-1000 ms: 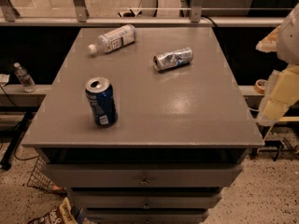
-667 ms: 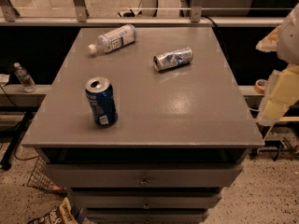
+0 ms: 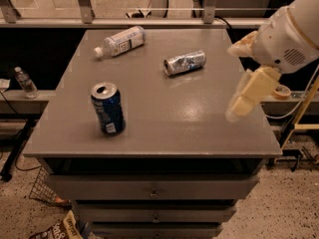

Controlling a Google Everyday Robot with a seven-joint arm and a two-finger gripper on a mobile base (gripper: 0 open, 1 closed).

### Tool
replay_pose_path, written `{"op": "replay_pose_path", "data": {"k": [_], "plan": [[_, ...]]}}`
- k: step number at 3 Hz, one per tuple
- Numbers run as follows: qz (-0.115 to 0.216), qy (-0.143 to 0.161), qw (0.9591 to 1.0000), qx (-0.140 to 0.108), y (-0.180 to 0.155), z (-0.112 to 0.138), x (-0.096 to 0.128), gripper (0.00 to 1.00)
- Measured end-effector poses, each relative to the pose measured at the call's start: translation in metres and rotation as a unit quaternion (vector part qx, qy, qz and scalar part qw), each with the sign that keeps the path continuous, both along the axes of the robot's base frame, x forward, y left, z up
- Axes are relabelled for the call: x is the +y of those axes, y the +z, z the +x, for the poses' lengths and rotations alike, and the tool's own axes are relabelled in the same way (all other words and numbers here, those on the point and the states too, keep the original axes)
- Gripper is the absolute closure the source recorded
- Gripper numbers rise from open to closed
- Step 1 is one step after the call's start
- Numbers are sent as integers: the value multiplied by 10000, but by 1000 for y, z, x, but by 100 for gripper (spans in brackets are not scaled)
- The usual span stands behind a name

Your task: Knock pepsi can over

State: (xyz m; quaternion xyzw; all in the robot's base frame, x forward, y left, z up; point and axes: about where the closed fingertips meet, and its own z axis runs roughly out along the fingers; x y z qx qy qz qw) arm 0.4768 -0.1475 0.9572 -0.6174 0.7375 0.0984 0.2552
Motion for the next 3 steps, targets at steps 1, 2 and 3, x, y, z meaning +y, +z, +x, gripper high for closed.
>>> {"op": "replay_pose_path", "data": {"k": [1, 2, 3], "plan": [[1169, 544, 9916, -36, 0, 15, 65, 0], [1622, 705, 9842, 50, 14, 7, 89, 0], [1616, 698, 9844, 49, 14, 7, 89, 0]]}}
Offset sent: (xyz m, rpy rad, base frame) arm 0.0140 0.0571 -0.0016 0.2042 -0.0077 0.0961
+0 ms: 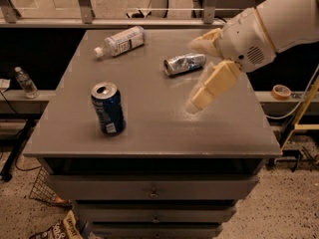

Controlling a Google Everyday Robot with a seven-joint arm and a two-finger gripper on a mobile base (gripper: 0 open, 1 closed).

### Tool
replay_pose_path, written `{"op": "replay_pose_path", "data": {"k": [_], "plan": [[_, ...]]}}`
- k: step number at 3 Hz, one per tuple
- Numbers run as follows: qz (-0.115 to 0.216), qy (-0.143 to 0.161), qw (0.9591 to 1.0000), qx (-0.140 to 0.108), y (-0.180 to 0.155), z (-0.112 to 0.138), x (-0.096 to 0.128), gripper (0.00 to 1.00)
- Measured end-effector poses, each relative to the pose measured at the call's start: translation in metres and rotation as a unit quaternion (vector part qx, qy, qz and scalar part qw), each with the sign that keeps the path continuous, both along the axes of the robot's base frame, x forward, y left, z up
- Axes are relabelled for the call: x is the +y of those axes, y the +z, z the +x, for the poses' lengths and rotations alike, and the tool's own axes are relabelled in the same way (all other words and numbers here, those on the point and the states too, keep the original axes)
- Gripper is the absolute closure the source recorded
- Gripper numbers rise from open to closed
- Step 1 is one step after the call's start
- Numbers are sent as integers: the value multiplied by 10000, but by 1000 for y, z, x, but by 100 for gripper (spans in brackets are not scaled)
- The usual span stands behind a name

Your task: Knock pepsi can over

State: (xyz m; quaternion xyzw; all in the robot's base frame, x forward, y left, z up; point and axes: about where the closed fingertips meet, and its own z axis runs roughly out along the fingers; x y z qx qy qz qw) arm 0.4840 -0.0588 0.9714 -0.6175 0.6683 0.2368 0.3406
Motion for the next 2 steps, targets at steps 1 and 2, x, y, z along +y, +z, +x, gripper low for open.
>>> {"op": "replay_pose_path", "data": {"k": [1, 2], "plan": [[185, 153, 9997, 66, -15, -5, 22, 0], [492, 495, 9975, 146, -40, -16, 66, 0]]}}
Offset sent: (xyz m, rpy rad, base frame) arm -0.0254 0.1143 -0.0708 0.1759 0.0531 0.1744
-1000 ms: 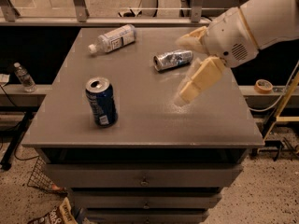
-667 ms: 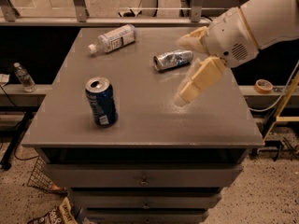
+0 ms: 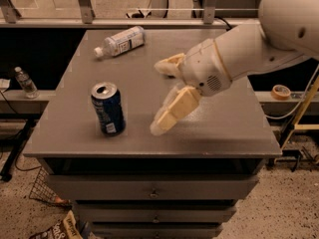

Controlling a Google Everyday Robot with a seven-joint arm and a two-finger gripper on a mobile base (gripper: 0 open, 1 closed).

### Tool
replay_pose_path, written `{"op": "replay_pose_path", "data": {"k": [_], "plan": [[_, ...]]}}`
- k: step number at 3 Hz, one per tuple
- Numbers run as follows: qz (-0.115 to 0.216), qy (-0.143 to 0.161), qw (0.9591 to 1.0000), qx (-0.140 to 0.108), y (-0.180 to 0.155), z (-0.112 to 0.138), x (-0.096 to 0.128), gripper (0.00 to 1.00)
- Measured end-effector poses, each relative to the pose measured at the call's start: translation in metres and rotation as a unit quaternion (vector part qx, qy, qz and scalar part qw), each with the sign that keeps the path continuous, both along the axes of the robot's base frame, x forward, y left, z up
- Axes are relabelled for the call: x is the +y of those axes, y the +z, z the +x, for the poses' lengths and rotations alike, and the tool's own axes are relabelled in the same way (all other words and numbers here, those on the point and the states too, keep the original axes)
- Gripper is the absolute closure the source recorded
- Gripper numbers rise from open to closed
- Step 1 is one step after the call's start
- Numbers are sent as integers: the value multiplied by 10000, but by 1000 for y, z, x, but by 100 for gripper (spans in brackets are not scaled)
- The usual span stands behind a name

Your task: Knock pepsi can over

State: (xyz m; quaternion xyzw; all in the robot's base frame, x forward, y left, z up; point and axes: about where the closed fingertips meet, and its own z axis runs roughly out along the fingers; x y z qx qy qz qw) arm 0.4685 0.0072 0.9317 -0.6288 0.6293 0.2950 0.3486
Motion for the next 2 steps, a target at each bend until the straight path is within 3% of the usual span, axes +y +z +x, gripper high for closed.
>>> {"op": "replay_pose_path", "data": {"k": [2], "plan": [[191, 350, 9992, 38, -40, -1, 61, 0]]}}
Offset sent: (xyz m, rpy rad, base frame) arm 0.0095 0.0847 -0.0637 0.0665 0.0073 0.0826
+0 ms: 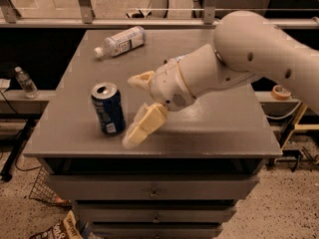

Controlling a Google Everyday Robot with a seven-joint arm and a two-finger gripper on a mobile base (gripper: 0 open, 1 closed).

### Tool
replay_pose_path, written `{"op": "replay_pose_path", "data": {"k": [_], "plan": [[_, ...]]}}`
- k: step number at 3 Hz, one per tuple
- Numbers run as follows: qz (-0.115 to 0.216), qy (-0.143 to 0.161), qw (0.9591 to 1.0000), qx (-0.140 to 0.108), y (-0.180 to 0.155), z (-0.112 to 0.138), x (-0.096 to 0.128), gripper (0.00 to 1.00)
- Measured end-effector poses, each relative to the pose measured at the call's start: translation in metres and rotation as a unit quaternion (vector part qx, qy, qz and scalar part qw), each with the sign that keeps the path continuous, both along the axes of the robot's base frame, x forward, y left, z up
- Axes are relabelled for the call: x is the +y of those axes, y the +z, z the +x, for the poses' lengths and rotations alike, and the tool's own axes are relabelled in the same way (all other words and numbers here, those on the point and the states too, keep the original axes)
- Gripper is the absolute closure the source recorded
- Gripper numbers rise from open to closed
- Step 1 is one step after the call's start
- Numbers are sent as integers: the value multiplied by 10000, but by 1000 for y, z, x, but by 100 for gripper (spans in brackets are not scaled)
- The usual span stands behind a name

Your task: Knock pepsi can over

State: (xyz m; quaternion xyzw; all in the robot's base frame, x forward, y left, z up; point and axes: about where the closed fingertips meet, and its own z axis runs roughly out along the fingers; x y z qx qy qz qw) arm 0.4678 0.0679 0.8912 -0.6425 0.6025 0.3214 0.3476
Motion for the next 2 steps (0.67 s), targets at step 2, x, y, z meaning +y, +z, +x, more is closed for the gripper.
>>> {"op": "replay_pose_path", "data": {"k": [2], "plan": [[494, 72, 9987, 77, -19, 7, 24, 0]]}}
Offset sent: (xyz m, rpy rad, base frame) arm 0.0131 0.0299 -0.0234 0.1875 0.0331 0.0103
